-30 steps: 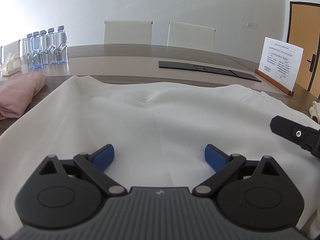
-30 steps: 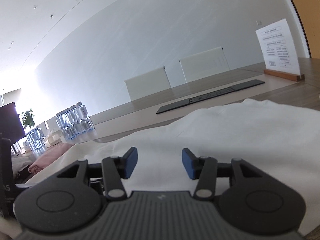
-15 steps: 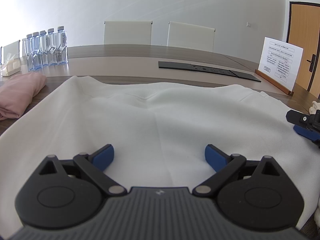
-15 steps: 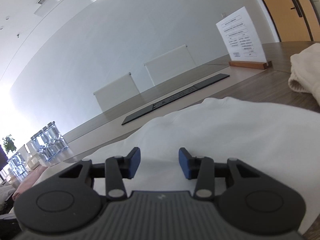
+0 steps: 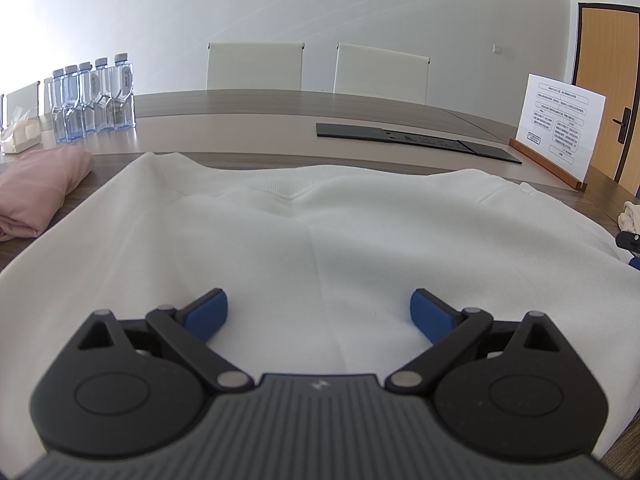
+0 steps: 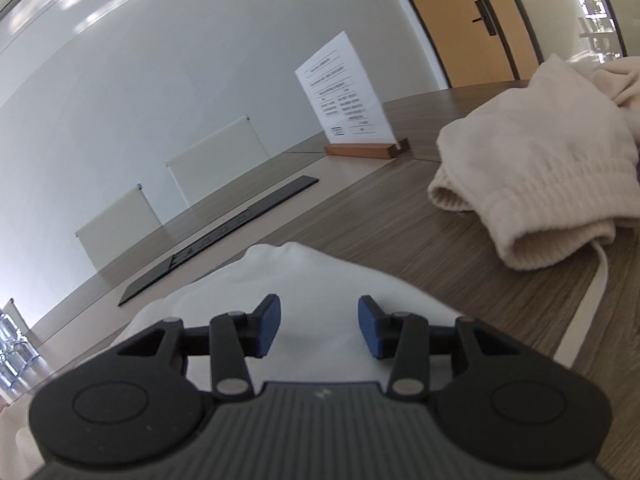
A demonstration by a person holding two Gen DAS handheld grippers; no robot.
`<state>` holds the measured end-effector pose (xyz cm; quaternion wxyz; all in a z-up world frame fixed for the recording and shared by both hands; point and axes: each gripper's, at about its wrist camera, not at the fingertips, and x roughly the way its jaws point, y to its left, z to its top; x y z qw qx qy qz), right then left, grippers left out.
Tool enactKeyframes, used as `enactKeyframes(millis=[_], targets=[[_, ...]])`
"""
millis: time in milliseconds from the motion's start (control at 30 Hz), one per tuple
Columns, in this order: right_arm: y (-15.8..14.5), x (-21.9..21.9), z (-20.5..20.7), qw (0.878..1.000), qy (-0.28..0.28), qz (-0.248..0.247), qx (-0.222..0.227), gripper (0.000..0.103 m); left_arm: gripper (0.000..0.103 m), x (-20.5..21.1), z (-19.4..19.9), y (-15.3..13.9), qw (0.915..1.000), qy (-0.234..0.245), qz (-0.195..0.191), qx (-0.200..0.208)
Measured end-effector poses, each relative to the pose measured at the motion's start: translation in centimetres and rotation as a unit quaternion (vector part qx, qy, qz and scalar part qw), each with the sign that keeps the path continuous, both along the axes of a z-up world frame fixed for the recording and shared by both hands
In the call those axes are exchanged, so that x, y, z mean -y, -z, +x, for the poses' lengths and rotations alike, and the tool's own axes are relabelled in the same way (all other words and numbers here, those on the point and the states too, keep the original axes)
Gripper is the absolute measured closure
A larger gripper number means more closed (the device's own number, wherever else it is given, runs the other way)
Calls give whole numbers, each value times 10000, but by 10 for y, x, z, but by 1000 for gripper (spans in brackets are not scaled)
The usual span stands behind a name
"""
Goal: Fold clothes
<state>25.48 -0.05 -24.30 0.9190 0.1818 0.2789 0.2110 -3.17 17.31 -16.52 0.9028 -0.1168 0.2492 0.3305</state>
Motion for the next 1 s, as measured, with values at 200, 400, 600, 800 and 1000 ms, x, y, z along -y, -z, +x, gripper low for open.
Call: enactKeyframes(millis=[200, 400, 600, 800, 1000], targets=[[11, 26, 30, 9981, 377, 281, -398, 51, 4, 2, 0, 0, 10000, -8, 12, -11], [11, 21, 29, 9991, 319, 171, -215, 50, 3, 2, 1, -1, 10000, -9, 4, -11], [10, 17, 28, 9993, 274, 157, -182, 48, 1, 1, 1, -1, 10000, 28, -9, -11], [10, 24, 28, 9991, 206, 302, -235, 48, 1, -6, -3, -3, 9997, 227, -130, 8], [10, 30, 29, 9984, 10, 450, -348, 47, 1, -10, -10, -3, 9989, 461, -96, -6]])
